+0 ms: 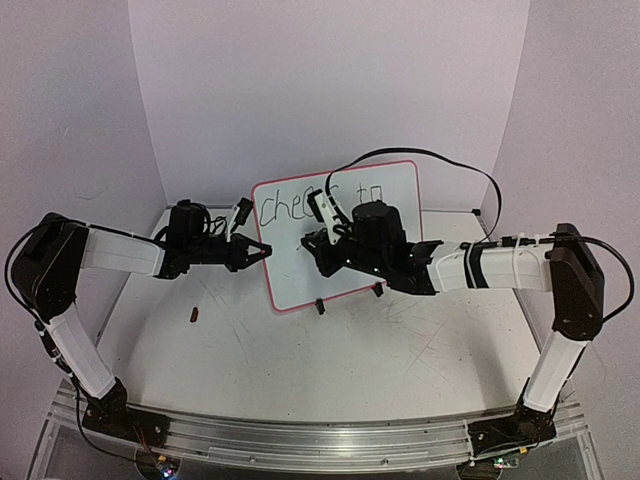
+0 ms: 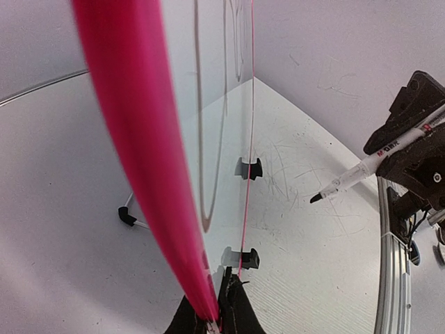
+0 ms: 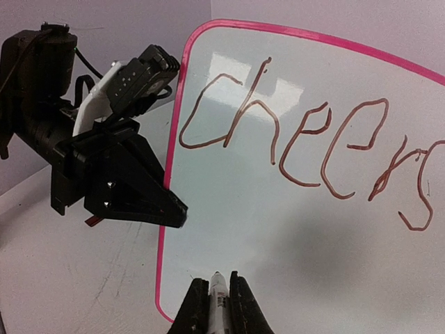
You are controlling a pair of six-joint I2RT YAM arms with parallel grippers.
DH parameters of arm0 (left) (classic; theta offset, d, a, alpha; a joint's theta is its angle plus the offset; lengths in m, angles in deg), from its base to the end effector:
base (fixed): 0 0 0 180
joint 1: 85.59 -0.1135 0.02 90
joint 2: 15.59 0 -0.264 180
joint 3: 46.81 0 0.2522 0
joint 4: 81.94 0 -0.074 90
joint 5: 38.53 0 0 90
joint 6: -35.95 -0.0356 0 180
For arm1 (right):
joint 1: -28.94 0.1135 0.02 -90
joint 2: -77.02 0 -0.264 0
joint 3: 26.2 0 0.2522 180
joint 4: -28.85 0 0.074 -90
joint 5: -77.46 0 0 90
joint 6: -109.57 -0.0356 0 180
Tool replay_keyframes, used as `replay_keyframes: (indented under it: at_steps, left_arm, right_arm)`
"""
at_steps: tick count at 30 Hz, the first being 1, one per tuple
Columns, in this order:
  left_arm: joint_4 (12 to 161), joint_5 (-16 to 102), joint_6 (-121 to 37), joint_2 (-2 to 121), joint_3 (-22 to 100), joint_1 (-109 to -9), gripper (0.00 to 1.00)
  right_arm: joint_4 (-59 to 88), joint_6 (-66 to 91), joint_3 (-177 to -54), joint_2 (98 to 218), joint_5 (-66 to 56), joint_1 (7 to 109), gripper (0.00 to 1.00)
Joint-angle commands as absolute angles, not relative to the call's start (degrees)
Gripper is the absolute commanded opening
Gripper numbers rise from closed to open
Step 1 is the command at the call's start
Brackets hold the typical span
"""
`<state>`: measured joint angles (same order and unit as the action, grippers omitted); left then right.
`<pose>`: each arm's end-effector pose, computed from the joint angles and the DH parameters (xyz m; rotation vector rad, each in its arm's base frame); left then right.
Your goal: Write a sentence on the whiteboard
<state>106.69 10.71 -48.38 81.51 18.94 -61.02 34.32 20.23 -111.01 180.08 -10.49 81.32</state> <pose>0.3188 -0.1713 0.2053 0.7961 1.8454 -1.0383 0.2591 0.3382 0.2675 -0.8475 1.6392 0.6724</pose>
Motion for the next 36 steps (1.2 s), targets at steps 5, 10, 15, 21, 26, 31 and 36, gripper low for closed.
replay_keyframes:
  at_steps: [5, 10, 15, 21, 26, 31, 36]
  left_arm:
    - [108.0, 20.4, -53.3, 79.6, 19.0, -61.5, 0.0]
    - [108.1, 20.5, -53.3, 79.9, 19.1, -61.3, 0.0]
    - [108.0, 20.6, -53.4, 80.0, 19.2, -61.3, 0.0]
    - [108.0, 20.5, -53.4, 79.8, 18.9, -61.3, 0.0]
    - [108.0, 20.5, -53.5, 80.0, 19.1, -61.3, 0.0]
    - [108.0, 20.4, -53.6, 80.3, 19.2, -61.3, 0.0]
    - [108.0, 20.6, -53.8, 80.2, 19.2, -61.3, 0.0]
  right_arm:
    - [35.4, 20.7, -113.4, 179.5, -15.2, 81.1, 0.0]
    - [35.7, 20.0, -114.2, 180.2, -15.4, 81.0, 0.0]
    - [34.9, 21.7, -117.9, 184.1, -10.0, 81.0, 0.0]
    - [33.9, 22.4, -121.1, 187.2, -5.5, 81.4, 0.0]
    - [32.6, 22.6, -123.8, 189.4, -4.4, 82.3, 0.0]
    - [30.6, 23.2, -126.3, 191.6, -4.1, 82.6, 0.0]
    - [30.2, 23.7, -126.1, 192.0, -4.5, 82.8, 0.0]
